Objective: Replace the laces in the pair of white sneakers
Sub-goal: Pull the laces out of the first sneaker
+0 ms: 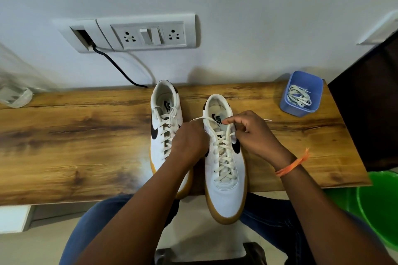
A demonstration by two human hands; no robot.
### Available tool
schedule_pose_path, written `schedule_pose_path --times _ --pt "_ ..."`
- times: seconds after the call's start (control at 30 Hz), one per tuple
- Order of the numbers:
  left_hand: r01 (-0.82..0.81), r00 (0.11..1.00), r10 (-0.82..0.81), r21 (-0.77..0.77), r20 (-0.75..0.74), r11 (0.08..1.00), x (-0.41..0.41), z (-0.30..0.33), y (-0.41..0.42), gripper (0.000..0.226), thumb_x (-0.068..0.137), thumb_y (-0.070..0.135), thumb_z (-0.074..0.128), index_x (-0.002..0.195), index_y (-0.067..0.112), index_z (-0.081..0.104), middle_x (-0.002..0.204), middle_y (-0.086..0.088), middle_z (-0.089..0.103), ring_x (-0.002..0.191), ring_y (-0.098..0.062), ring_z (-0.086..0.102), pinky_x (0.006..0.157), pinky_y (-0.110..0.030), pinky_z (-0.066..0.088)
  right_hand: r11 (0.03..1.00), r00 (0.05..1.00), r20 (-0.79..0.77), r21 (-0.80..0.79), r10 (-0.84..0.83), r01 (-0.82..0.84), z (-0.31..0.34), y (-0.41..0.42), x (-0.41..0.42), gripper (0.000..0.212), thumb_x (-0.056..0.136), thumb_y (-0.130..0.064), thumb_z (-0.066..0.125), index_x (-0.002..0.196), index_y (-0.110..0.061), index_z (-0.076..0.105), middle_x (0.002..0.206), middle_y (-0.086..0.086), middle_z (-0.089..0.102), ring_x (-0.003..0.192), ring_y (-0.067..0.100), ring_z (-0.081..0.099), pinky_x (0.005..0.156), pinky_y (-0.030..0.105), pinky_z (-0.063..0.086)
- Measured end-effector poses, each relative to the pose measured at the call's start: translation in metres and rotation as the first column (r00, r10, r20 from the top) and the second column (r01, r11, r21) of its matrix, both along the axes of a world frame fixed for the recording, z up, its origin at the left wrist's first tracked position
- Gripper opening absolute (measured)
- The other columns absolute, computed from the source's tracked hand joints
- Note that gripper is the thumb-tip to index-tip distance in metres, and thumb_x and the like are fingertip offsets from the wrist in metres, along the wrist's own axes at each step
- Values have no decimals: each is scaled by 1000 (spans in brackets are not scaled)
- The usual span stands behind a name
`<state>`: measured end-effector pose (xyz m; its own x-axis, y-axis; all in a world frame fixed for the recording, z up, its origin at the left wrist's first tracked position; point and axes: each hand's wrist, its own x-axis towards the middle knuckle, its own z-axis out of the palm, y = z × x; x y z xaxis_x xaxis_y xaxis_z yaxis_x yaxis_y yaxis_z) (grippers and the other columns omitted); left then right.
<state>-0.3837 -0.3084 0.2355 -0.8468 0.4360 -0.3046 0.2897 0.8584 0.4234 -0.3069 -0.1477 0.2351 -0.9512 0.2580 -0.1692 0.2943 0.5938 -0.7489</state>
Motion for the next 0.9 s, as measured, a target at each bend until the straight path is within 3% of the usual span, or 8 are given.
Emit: schedule_pose_path --times 0.13,0.2,0.27,0.33,0.43,0.57,0.67,0.9 --pt "-178 964 144 138 222 974 -17 7 -2 10 90 9 55 91 4 64 84 -6 63 69 -19 61 58 -27 44 999 1000 3 -32 -20 20 -1 1 1 40 88 -2 55 115 -27 70 103 1 53 91 7 53 72 10 37" --pt "-393 902 299 306 311 867 -20 21 -1 15 88 -1 45 83 5 58 77 -16 69 44 -12 56 40 -20 39 999 1000 0 -37 -26 26 0 1 1 39 88 -2 56 115 -27 70 103 1 53 91 9 54 72 11 38" --pt "-483 870 361 433 336 761 -26 29 0 21 88 -2 37 98 12 50 70 -15 69 36 -10 54 36 -19 36 999 1000 -3 -28 -16 16 0 -1 1 38 88 -1 56 115 -25 69 102 0 51 89 7 54 71 8 37" --pt "-444 890 327 448 316 776 -28 26 0 31 88 3 40 113 21 46 68 -11 70 45 -15 60 45 -25 45 1000 1000 -11 -21 -9 9 -1 -1 1 38 88 -1 55 114 -24 69 101 -1 50 87 4 53 69 4 35" --pt "-364 930 309 400 197 841 -28 17 -1 18 90 10 45 102 10 59 74 -7 71 59 -20 64 58 -37 54 1000 1000 -14 -27 -14 14 -2 0 1 37 88 -1 55 113 -25 70 101 0 51 88 7 54 70 7 36" --pt "131 983 -89 268 -164 955 -11 20 7 14 91 26 59 94 19 70 85 2 66 72 -14 62 65 -36 55 1000 1000 -15 6 13 -13 -4 3 -1 40 89 -1 55 117 -26 69 104 2 54 94 11 54 74 9 37" --pt "285 952 -263 146 -156 947 5 21 15 24 90 39 65 88 18 75 95 2 57 78 -15 59 64 -30 49 998 999 4 42 42 -42 -5 6 -1 47 91 0 55 129 -25 63 106 1 54 98 11 52 76 7 34" --pt "248 955 -277 236 102 940 -4 17 17 6 87 19 74 88 14 76 93 3 60 84 -8 58 75 -22 49 995 998 -31 86 56 -54 -1 7 -2 47 88 4 52 125 -23 65 105 1 57 94 11 53 75 10 38"
